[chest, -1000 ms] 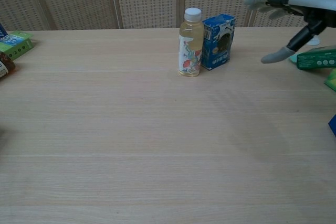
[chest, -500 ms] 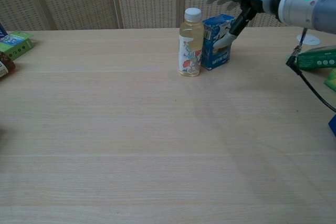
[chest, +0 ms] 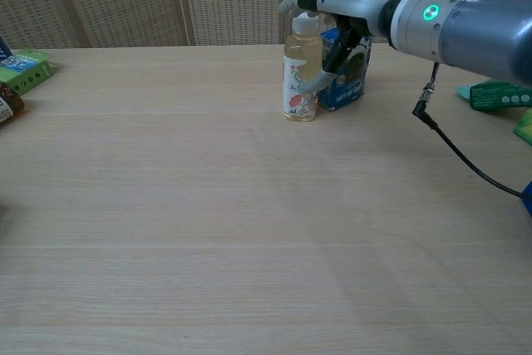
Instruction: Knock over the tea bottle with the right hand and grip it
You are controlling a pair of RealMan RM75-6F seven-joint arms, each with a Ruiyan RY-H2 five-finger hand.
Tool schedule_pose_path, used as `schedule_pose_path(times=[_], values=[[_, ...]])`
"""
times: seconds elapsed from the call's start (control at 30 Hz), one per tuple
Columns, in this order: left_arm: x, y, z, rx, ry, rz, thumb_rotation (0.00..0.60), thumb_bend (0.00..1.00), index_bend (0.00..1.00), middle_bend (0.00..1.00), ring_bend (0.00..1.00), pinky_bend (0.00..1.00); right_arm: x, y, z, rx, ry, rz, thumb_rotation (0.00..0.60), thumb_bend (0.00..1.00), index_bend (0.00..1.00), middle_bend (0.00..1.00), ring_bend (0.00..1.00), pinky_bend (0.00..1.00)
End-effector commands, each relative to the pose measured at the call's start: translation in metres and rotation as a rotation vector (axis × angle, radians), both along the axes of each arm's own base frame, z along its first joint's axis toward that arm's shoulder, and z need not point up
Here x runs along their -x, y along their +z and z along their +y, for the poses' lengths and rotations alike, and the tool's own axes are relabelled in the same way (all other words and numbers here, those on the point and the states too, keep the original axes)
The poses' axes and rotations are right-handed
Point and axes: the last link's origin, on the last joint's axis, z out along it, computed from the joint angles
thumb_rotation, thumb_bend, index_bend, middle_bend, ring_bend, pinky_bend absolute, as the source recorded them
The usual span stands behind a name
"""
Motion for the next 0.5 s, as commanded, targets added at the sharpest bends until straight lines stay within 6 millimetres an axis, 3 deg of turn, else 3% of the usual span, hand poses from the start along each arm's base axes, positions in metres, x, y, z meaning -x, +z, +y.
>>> schedule_pose_path(times=[0.03, 0.13, 0.2, 0.5], values=[[0.001, 0.000, 0.000, 0.001, 0.004, 0.002, 0.600, 0.00, 0.00, 0.00, 0.00, 0.00, 0.019, 0.008, 0.026, 0.014, 0.037, 0.049, 0.600, 0.00, 0.00, 0.00, 0.00, 0.00], [0.000, -0.002, 0.001, 0.005, 0.004, 0.001, 0.600, 0.00, 0.00, 0.00, 0.00, 0.00, 0.038, 0.016, 0.042, 0.007, 0.060, 0.108, 0.600, 0.00, 0.00, 0.00, 0.00, 0.00], [0.000, -0.004, 0.001, 0.013, 0.004, 0.002, 0.600, 0.00, 0.00, 0.00, 0.00, 0.00, 0.042, 0.023, 0.042, 0.013, 0.066, 0.115, 0.600, 0.00, 0.00, 0.00, 0.00, 0.00], [0.000, -0.012, 0.003, 0.033, 0.006, 0.011, 0.600, 0.00, 0.00, 0.00, 0.00, 0.00, 0.017, 0.026, -0.013, 0.061, 0.023, 0.082, 0.600, 0.00, 0.00, 0.00, 0.00, 0.00]])
